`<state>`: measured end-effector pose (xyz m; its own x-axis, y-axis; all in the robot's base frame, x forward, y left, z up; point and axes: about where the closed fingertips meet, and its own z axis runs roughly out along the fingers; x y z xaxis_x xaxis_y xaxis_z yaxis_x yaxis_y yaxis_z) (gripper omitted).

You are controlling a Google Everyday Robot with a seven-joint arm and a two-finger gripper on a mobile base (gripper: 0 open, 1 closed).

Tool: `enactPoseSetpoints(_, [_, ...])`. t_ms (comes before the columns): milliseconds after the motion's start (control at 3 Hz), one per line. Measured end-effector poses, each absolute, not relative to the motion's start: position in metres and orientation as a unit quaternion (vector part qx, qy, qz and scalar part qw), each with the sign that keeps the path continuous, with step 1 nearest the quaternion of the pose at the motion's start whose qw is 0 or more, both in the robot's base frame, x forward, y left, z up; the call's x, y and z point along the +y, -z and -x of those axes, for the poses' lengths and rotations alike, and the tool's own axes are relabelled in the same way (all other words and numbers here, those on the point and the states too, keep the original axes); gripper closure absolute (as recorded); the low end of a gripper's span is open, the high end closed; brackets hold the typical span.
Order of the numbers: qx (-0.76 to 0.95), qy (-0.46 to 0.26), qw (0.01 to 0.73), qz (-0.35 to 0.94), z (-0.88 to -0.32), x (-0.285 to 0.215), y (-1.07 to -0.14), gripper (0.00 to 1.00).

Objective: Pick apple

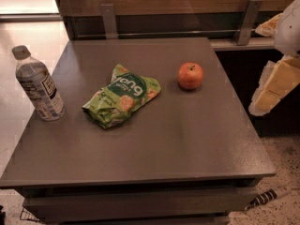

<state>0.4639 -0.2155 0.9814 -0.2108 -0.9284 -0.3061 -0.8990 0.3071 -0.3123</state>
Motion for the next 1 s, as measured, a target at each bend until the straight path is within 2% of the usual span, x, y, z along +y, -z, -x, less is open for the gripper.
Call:
enactPoseSetpoints(667, [0.742, -0.083, 0.423, 0.514, -0.553, -0.206, -0.949, 0.00])
enactPoseSetpoints(1000, [0.720, -0.167, 0.495, 0.456, -0.585, -0.189, -0.927, 0.00])
